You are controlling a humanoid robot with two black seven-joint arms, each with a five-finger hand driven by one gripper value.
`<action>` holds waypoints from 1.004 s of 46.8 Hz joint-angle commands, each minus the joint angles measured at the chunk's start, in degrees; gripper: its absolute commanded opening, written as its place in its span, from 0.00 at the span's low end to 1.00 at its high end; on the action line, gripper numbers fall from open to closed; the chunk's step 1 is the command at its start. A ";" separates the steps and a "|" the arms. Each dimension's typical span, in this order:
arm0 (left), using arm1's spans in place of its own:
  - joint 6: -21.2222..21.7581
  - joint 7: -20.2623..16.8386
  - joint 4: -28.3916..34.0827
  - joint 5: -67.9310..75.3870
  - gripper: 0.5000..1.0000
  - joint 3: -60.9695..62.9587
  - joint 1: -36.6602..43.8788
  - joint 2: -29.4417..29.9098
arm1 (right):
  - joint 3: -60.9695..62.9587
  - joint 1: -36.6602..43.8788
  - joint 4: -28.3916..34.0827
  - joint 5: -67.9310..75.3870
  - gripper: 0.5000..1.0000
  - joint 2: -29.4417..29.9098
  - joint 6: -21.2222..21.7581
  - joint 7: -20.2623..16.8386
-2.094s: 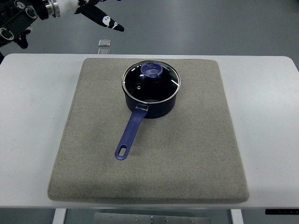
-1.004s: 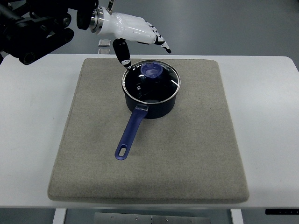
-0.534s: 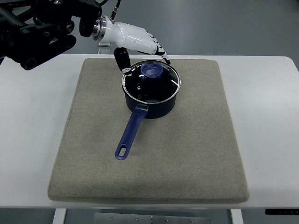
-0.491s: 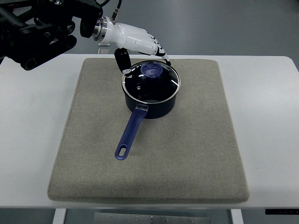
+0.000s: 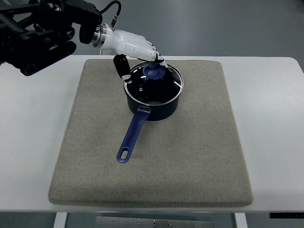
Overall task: Open pot lid and place left with left hand
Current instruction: 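Close the left hand fingers around the blue lid knob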
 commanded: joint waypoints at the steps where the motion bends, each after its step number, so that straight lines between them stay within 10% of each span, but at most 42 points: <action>1: 0.01 0.00 0.14 0.00 0.87 -0.01 0.02 0.11 | -0.01 0.00 0.00 0.00 0.83 0.00 0.00 0.00; 47: 5.10 0.00 4.79 -0.36 0.89 -0.18 1.86 -2.96 | -0.01 0.00 0.01 0.00 0.83 0.00 0.00 0.00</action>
